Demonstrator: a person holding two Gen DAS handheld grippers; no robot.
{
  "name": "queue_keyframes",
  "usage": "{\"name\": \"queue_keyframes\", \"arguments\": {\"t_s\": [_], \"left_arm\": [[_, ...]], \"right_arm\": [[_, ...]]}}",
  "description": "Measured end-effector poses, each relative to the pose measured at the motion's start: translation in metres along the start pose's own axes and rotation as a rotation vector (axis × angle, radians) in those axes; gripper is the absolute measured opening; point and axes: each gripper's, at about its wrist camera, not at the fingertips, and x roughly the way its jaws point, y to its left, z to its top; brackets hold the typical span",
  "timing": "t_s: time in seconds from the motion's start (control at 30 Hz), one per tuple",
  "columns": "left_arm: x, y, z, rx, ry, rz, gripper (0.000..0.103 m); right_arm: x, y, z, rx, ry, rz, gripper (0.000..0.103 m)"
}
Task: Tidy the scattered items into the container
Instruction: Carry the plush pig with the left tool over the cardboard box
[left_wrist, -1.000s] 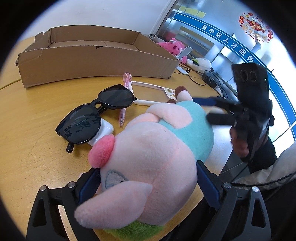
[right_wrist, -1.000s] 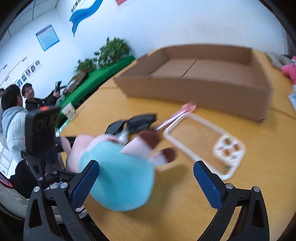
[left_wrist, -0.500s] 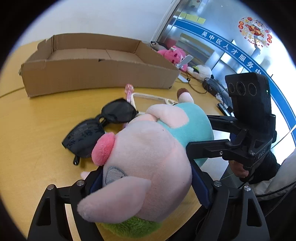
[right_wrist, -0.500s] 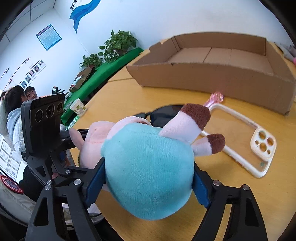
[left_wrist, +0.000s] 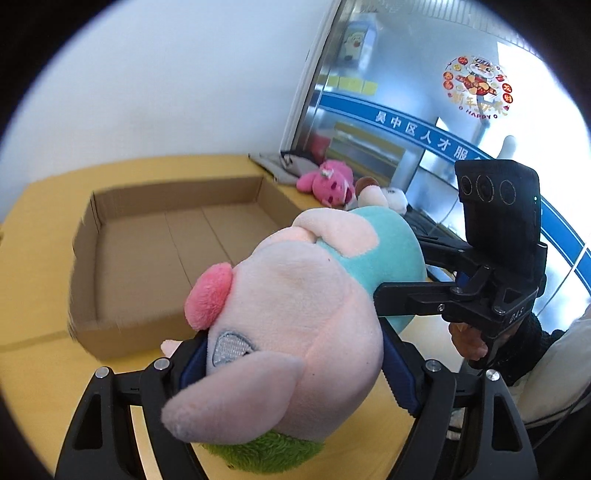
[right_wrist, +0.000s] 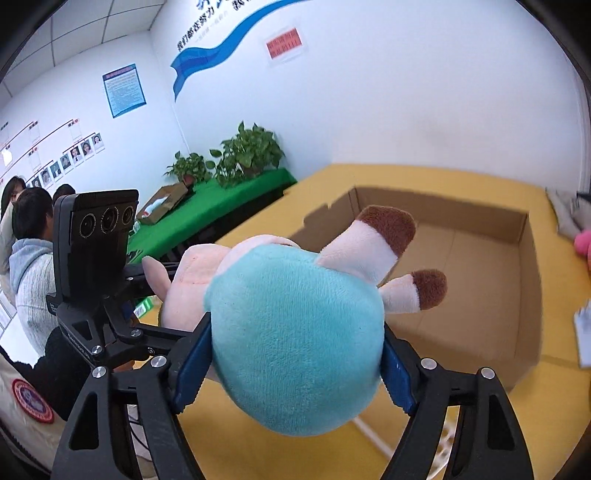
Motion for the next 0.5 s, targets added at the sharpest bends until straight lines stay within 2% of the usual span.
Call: {"name": "queue_keyframes", "arguments": {"t_s": [0.27, 0.5], "left_arm": [[-0.013, 0.008, 0.069, 0.084, -0.093, 0.085, 0.081], [-0.006, 0.029, 0.119, 0.112, -0.107, 0.119, 0.081]], "right_arm": [[-0.014, 0.000, 0.076, -0.084, -0.092, 0.003, 0.084], [-0.014, -0.015, 0.132, -0.120, -0.122, 0.013, 0.084]]}}
